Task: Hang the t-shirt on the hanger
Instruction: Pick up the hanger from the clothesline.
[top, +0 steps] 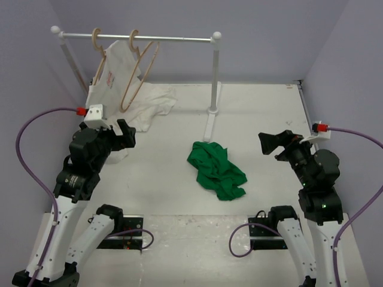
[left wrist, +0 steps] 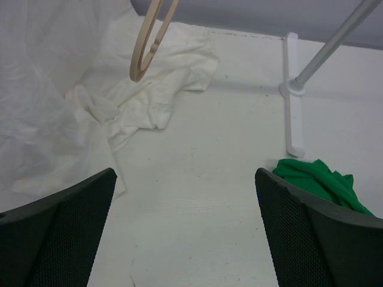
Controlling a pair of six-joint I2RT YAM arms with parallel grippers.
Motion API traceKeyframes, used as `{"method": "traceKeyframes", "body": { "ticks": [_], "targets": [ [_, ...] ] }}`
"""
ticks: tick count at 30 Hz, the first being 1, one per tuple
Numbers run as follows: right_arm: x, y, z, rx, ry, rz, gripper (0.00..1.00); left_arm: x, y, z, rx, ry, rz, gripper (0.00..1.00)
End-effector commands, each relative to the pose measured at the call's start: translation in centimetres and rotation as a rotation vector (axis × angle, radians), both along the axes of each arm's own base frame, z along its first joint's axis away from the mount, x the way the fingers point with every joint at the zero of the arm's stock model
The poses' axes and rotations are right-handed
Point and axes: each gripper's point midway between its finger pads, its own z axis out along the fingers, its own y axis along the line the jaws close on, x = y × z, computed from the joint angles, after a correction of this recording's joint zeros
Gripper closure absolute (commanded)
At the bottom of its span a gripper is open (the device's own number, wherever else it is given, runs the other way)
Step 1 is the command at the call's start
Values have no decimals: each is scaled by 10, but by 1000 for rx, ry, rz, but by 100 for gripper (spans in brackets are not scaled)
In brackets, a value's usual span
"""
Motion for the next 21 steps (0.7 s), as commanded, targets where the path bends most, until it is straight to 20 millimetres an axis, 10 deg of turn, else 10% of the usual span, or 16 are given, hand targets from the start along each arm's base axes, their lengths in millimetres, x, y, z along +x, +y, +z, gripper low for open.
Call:
{"method": "traceKeyframes", "body": {
  "ticks": [1, 11, 21],
  "targets": [
    [2, 14, 9, 37, -53, 73, 1, 13, -15, 44, -10, -68, -69, 0],
    [6, 40, 10, 21, -43, 248, 1, 97, -29, 89, 69, -17, -78, 0],
    [-6, 57, 9, 13, -51, 372, 1, 180, -5, 61, 253, 172, 21, 30]
  ]
}}
